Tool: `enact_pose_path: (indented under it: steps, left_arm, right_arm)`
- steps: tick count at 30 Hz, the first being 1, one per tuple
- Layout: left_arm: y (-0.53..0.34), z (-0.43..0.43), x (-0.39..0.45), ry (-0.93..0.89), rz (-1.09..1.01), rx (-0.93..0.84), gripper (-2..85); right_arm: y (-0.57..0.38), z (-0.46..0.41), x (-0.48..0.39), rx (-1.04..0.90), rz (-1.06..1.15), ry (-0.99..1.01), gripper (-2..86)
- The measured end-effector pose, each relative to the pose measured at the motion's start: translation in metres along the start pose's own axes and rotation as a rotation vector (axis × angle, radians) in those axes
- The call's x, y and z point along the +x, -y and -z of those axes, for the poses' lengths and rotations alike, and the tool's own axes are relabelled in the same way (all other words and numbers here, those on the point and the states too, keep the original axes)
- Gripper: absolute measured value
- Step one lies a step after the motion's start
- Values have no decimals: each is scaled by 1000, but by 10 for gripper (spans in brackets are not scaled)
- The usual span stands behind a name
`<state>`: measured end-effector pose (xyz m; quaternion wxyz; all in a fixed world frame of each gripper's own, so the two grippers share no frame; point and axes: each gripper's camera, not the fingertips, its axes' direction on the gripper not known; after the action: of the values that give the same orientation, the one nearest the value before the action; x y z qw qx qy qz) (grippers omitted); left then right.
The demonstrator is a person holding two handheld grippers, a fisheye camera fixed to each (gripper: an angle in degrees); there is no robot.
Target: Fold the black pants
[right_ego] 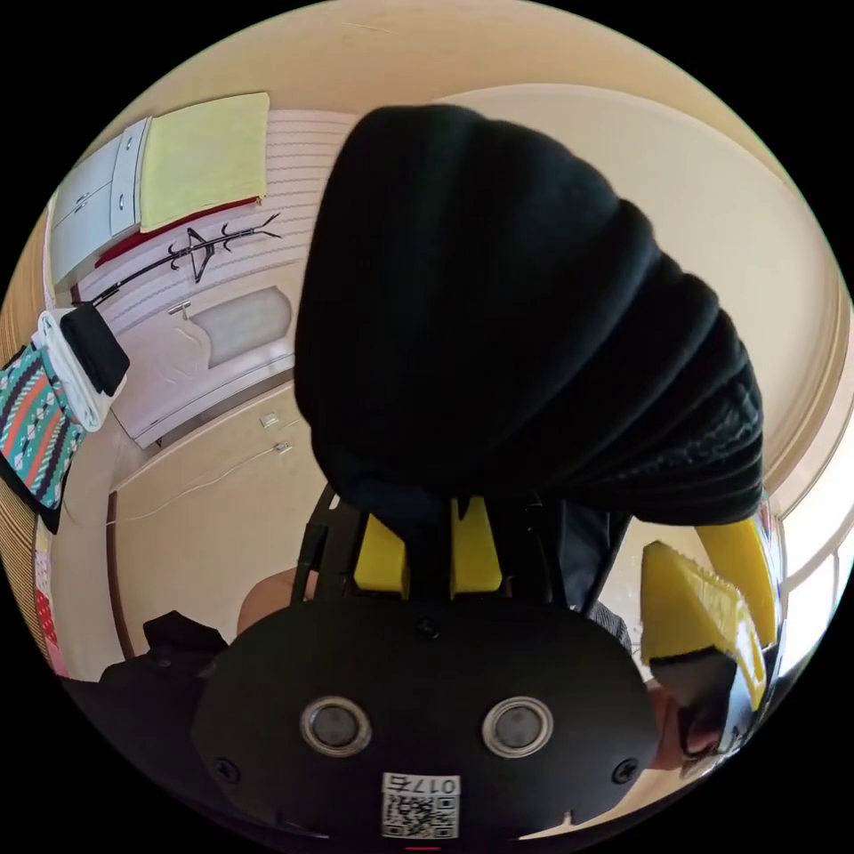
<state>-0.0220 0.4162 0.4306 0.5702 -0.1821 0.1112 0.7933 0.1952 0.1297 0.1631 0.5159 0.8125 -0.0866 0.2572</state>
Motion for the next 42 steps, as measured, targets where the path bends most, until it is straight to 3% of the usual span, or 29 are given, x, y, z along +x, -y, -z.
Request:
enact_pose_path:
  steps: [4,8,11,13,14,16,18,20,24,30,34,38,42]
  left_arm:
    - [0,6,-20,-161,106,-3,106]
    - [-6,18,-12,-233,-32,89,76]
    - [-17,19,-4,-515,-187,147,69]
    - [-25,18,5,-647,-249,172,68]
    - [-30,20,17,-680,-321,171,66]
    - [-42,30,39,-628,-430,204,65]
    - [-57,42,62,-451,-530,268,65]
    - [-74,43,86,-187,-645,312,64]
    - [-81,18,92,23,-686,346,63]
    - [-73,-6,92,-61,-688,338,63]
    - [-77,-34,118,-42,-741,278,63]
    - [-82,-45,144,-96,-771,236,63]
    - [-82,-25,183,-86,-818,225,64]
  right_arm:
    - [-36,15,25,25,-84,-29,68]
    - [-61,29,52,38,-221,-125,67]
    - [-56,29,47,-74,-355,-607,72]
    - [-41,6,47,-318,-519,-1132,81]
    - [-37,-4,47,-392,-540,-1244,81]
    - [-27,-59,45,-652,-452,-1737,78]
    - [-32,-109,39,-712,-233,-1971,82]
    - [-50,-148,43,-747,-98,-1920,83]
    - [-130,-174,90,-848,-211,-1938,157]
    - [-253,-171,119,-897,-153,-2098,250]
    - [-282,-163,128,-869,-79,-2174,128]
    - [-255,-182,138,-782,-17,-2139,90]
    - [-196,-265,204,-1010,190,-2191,82]
